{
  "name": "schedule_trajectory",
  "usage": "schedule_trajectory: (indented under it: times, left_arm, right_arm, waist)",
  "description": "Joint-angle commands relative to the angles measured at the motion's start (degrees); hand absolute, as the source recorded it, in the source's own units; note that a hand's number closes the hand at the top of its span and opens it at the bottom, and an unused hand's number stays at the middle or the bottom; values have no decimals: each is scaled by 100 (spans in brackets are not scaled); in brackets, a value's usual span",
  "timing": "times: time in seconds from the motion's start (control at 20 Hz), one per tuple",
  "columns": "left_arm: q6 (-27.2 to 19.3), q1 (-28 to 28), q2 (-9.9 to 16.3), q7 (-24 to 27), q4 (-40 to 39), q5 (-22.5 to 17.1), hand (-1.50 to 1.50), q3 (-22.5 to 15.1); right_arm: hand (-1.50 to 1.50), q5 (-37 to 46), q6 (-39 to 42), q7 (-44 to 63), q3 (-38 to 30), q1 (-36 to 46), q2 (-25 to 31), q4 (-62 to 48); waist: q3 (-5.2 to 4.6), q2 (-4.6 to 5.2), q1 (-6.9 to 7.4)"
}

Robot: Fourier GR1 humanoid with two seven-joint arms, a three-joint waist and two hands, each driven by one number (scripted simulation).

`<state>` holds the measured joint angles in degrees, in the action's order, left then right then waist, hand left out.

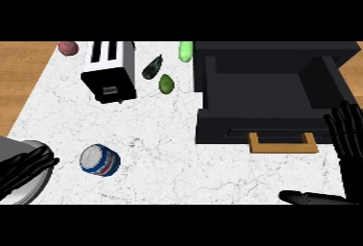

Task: Pick up the can, place it into the drawer and close the drawer

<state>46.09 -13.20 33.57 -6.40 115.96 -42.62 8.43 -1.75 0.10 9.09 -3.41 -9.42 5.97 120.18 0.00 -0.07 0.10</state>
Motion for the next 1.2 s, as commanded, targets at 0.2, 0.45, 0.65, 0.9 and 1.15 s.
schedule_trajectory:
  times: [0.2,0.45,0.65,0.9,1.15]
  left_arm:
    - [-177,186,-158,-671,-33,-220,-150,197]
    - [70,471,-756,-613,-477,503,-150,42]
    - [424,672,-1052,-425,-1028,986,-150,90]
    - [555,794,-1536,-125,-1375,1702,-150,-3]
    - [852,901,-1503,187,-1745,1950,-150,344]
  right_arm:
    - [-150,-82,321,-432,-169,-613,-86,29]
    - [-150,-226,507,-766,-427,-543,-72,-276]
    - [-150,-77,437,-537,-465,-378,-74,-196]
    - [-150,-318,677,-513,-748,-254,84,-258]
    - [-150,-129,859,-944,-572,-819,-221,-211]
  waist:
    - [2,-1,-17]
    - [1,2,-20]
    - [-1,3,-17]
    - [-1,5,-11]
    - [0,2,-23]
